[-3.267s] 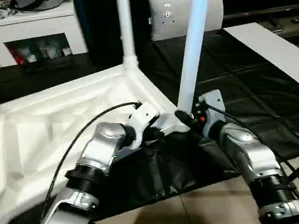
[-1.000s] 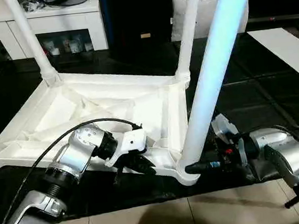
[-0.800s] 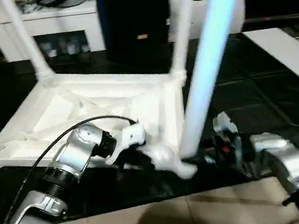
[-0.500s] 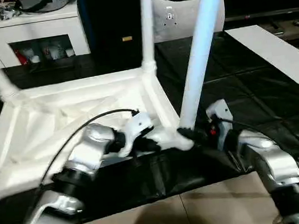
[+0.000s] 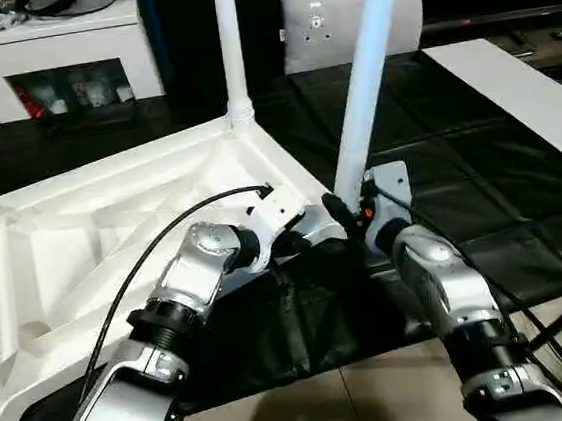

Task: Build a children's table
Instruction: Rotate leg to tighten

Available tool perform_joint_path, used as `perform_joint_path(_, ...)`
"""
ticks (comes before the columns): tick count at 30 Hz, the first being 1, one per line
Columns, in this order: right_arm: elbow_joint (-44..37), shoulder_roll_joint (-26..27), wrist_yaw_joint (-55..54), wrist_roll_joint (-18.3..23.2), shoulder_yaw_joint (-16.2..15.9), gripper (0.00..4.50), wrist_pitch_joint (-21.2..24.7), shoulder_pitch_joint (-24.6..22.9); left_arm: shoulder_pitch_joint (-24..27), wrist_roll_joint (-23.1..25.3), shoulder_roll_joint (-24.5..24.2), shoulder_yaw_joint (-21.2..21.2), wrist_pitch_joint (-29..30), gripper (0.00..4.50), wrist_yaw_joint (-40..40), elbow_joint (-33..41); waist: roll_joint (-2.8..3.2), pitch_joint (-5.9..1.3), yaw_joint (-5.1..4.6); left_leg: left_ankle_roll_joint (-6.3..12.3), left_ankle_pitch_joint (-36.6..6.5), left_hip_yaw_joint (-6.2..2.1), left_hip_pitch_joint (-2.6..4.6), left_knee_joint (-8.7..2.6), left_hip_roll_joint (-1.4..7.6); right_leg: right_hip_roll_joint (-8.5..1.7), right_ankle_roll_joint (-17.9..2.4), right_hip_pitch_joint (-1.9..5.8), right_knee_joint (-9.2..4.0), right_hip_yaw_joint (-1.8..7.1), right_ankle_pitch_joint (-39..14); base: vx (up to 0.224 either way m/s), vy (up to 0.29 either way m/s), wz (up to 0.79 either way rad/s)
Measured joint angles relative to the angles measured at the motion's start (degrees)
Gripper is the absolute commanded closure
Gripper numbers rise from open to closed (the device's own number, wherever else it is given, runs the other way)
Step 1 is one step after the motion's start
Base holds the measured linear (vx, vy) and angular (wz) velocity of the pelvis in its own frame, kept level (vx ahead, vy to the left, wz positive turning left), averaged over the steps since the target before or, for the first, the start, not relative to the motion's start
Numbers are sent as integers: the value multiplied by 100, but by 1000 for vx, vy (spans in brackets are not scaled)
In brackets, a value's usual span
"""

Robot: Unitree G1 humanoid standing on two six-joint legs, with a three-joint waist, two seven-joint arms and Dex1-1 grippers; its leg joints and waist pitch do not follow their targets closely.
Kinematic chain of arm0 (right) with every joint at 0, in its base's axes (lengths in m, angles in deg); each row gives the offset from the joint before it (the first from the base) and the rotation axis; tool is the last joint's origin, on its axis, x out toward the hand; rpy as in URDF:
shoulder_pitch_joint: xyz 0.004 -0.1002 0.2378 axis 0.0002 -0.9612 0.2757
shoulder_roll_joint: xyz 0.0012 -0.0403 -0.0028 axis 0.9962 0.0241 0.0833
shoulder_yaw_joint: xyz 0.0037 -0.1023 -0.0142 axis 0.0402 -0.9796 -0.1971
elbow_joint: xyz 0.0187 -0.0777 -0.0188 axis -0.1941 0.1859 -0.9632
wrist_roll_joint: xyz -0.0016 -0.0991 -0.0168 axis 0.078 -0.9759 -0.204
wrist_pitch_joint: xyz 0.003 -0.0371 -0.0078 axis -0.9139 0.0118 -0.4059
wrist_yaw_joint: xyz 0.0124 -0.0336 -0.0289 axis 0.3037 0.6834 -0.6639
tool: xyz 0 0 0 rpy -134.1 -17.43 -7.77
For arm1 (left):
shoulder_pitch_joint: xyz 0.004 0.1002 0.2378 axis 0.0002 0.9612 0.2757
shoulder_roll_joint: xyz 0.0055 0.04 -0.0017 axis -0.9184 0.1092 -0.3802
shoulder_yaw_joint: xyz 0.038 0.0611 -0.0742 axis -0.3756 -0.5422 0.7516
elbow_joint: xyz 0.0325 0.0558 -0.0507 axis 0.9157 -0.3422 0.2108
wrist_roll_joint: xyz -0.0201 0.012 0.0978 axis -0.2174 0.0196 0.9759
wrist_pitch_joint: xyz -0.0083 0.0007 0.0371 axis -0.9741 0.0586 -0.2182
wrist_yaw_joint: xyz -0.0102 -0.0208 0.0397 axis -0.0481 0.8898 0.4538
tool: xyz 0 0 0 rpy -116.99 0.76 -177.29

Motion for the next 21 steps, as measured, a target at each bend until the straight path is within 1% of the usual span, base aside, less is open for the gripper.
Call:
perform_joint_path(1, -87, -55, 33, -8, -30, 132, -29, -99, -1, 6, -23, -43, -83, 450, 4, -15, 0, 0, 14, 0, 0, 0, 1, 0, 0, 0, 0, 1, 0, 0, 0, 0, 0, 0)
perform_joint_path(3, -186, -128, 76, -39, -50, 115, -60, -275, -6, 20, -74, -91, -233, 450, 4, -51, 1, 0, 38, 1, 0, 1, 1, 0, 1, 0, 0, -1, 1, 0, 0, 0, 0, 0)
perform_joint_path(4, -274, -168, 90, -41, -58, 106, -147, -404, -18, 38, -69, -92, -298, 450, -4, -98, 2, 0, 54, 1, 0, 1, 2, 0, 1, 0, 0, 0, 2, 0, 0, 0, 0, 0)
perform_joint_path(6, -605, -224, 183, 14, 5, 86, -267, -734, -18, 65, -92, -91, -467, 450, 8, -159, 8, 4, 66, 0, 0, 2, 7, -1, 1, 1, 0, 0, 5, 2, 0, 0, 0, 0)
perform_joint_path(7, -756, -249, 217, 51, 55, 86, -286, -859, -13, 61, -105, -74, -493, 450, 40, -163, 10, 4, 64, 0, 0, 3, 11, -2, 1, 1, -1, 0, 6, 3, 1, 0, 0, 0)
perform_joint_path(8, -940, -315, 273, 109, 93, 75, -284, -973, -1, 48, -121, -43, -515, 422, 84, -163, 11, 4, 59, 0, 1, 4, 16, -3, 1, 2, -4, 1, 8, 4, 3, 0, 0, 0)
perform_joint_path(10, -1250, -383, 313, 165, 120, 62, -238, -1106, 91, -43, -171, 39, -557, 395, 166, -95, 15, 3, 48, 3, 3, 6, 27, -5, 2, 4, -6, 5, 10, 5, 5, 0, 0, 0)
perform_joint_path(11, -1530, -418, 332, 200, 119, 48, -203, -1242, 224, -224, -192, 136, -685, 392, 265, 150, 11, 4, 62, 3, 5, 4, 27, -6, 9, 8, -6, 9, 9, 1, 5, 0, 0, 0)
perform_joint_path(13, -1798, -454, 434, 231, 75, 36, -139, -1347, 301, -368, -236, 152, -742, 371, 360, 462, 8, 3, 92, 2, 5, 7, 36, -5, 10, 9, -6, 17, 8, 4, 5, 0, 0, 0)
perform_joint_path(16, -2186, -475, 655, 245, -192, 6, -126, -1508, 481, -513, -343, 272, -716, 346, 367, 961, 8, 2, 97, -12, -3, 14, 56, -5, 9, 8, 23, 32, 5, 10, -12, 0, 0, 0)
perform_joint_path(18, -2349, -461, 793, 352, -333, 0, -9, -1544, 749, -656, -499, 403, -443, 326, 387, 1432, 8, 3, 81, -30, -14, 17, 64, -6, 8, 8, 26, 36, 6, 15, -13, 0, 0, 0)
perform_joint_path(19, -2421, -450, 828, 396, -390, 0, 52, -1551, 903, -702, -590, 486, -229, 326, 417, 1676, 8, 2, 74, -30, -14, 17, 64, -6, 8, 8, 28, 36, 6, 15, -15, 0, 0, 0)
perform_joint_path(20, -2519, -415, 880, 449, -470, 0, 167, -1534, 1200, -840, -823, 610, 163, 326, 503, 2224, 7, 3, 37, -31, -15, 18, 65, -9, 11, 10, 27, 32, 8, 17, -14, 0, 0, 0)
perform_joint_path(21, -2579, -416, 914, 471, -510, 0, 234, -1531, 1354, -913, -977, 684, 381, 326, 571, 2475, 5, 3, 34, -32, -15, 17, 65, -10, 11, 12, 29, 33, 9, 17, -16, 0, 0, 0)
